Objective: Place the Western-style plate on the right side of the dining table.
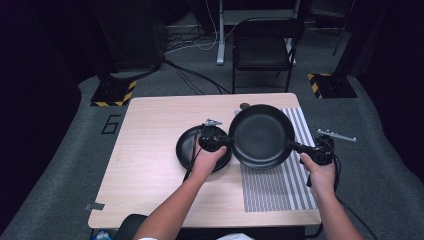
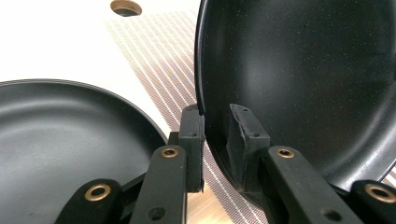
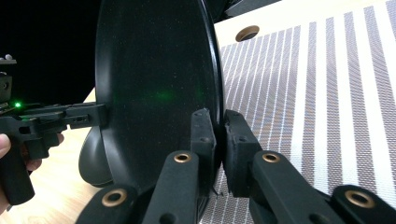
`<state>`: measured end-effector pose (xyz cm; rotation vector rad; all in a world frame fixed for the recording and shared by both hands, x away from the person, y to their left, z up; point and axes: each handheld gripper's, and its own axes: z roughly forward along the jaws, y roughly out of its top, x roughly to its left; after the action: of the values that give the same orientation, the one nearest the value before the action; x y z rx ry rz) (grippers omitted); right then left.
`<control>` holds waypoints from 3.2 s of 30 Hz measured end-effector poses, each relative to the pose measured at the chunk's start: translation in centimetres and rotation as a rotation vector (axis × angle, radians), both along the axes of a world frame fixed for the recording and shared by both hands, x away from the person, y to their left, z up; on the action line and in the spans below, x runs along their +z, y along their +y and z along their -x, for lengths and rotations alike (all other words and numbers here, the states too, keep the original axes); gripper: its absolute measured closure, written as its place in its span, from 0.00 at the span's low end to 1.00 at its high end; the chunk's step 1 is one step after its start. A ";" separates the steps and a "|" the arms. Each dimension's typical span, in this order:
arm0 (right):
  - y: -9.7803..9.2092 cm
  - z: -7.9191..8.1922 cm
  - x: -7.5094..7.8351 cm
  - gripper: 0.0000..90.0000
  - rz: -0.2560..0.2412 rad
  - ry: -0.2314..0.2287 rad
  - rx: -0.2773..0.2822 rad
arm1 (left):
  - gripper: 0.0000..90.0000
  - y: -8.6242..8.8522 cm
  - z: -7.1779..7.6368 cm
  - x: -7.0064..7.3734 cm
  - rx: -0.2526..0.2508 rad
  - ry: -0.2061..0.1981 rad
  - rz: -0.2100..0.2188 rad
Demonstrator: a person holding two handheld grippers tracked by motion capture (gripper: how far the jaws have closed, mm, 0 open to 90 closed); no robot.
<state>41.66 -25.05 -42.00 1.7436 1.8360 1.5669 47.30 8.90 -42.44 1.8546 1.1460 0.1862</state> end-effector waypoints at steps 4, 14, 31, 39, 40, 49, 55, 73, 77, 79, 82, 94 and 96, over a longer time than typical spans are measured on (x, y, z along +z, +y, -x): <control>-0.4 0.1 -0.1 0.93 0.004 -0.002 -0.015 | 0.84 -0.6 -0.2 -0.3 -0.011 0.007 0.004; -1.8 0.5 -0.1 0.92 -0.002 -0.005 -0.049 | 0.84 -1.9 -0.2 -0.3 -0.035 0.003 0.023; -3.6 1.4 -0.5 0.91 0.010 -0.009 -0.107 | 0.84 -4.0 -0.4 -0.7 -0.078 0.022 0.043; -4.0 1.3 -1.0 0.91 0.012 0.012 -0.128 | 0.84 -4.6 -0.6 -1.2 -0.078 0.027 0.041; -4.1 1.3 -1.1 0.90 0.014 0.013 -0.128 | 0.84 -4.6 -0.6 -1.3 -0.080 0.028 0.037; -4.5 1.0 -1.8 0.90 0.020 0.029 -0.129 | 0.84 -5.1 -0.8 -1.9 -0.077 0.033 0.030; -4.8 0.7 -2.3 0.90 0.010 0.045 -0.125 | 0.84 -5.3 -1.0 -2.3 -0.076 0.039 0.024; -5.4 -0.2 -3.9 0.90 0.000 0.085 -0.131 | 0.84 -6.0 -1.8 -4.0 -0.057 0.069 0.023; -5.4 -0.2 -4.2 0.90 0.010 0.091 -0.130 | 0.84 -6.1 -1.8 -4.4 -0.055 0.073 0.017; -5.3 -0.3 -4.4 0.90 0.010 0.097 -0.131 | 0.84 -6.1 -1.9 -4.7 -0.053 0.077 0.014; -5.3 -0.4 -4.8 0.90 0.019 0.104 -0.127 | 0.84 -6.2 -1.9 -5.0 -0.048 0.087 0.010; -5.3 -0.9 -5.5 0.90 0.021 0.127 -0.130 | 0.84 -6.4 -2.5 -6.0 -0.038 0.116 0.001; -5.4 -1.2 -5.8 0.90 0.021 0.133 -0.127 | 0.84 -6.4 -2.6 -6.1 -0.034 0.118 0.001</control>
<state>42.89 -30.43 -47.85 1.9562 1.7514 1.4116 49.94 2.49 -48.55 1.9041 1.1935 0.0574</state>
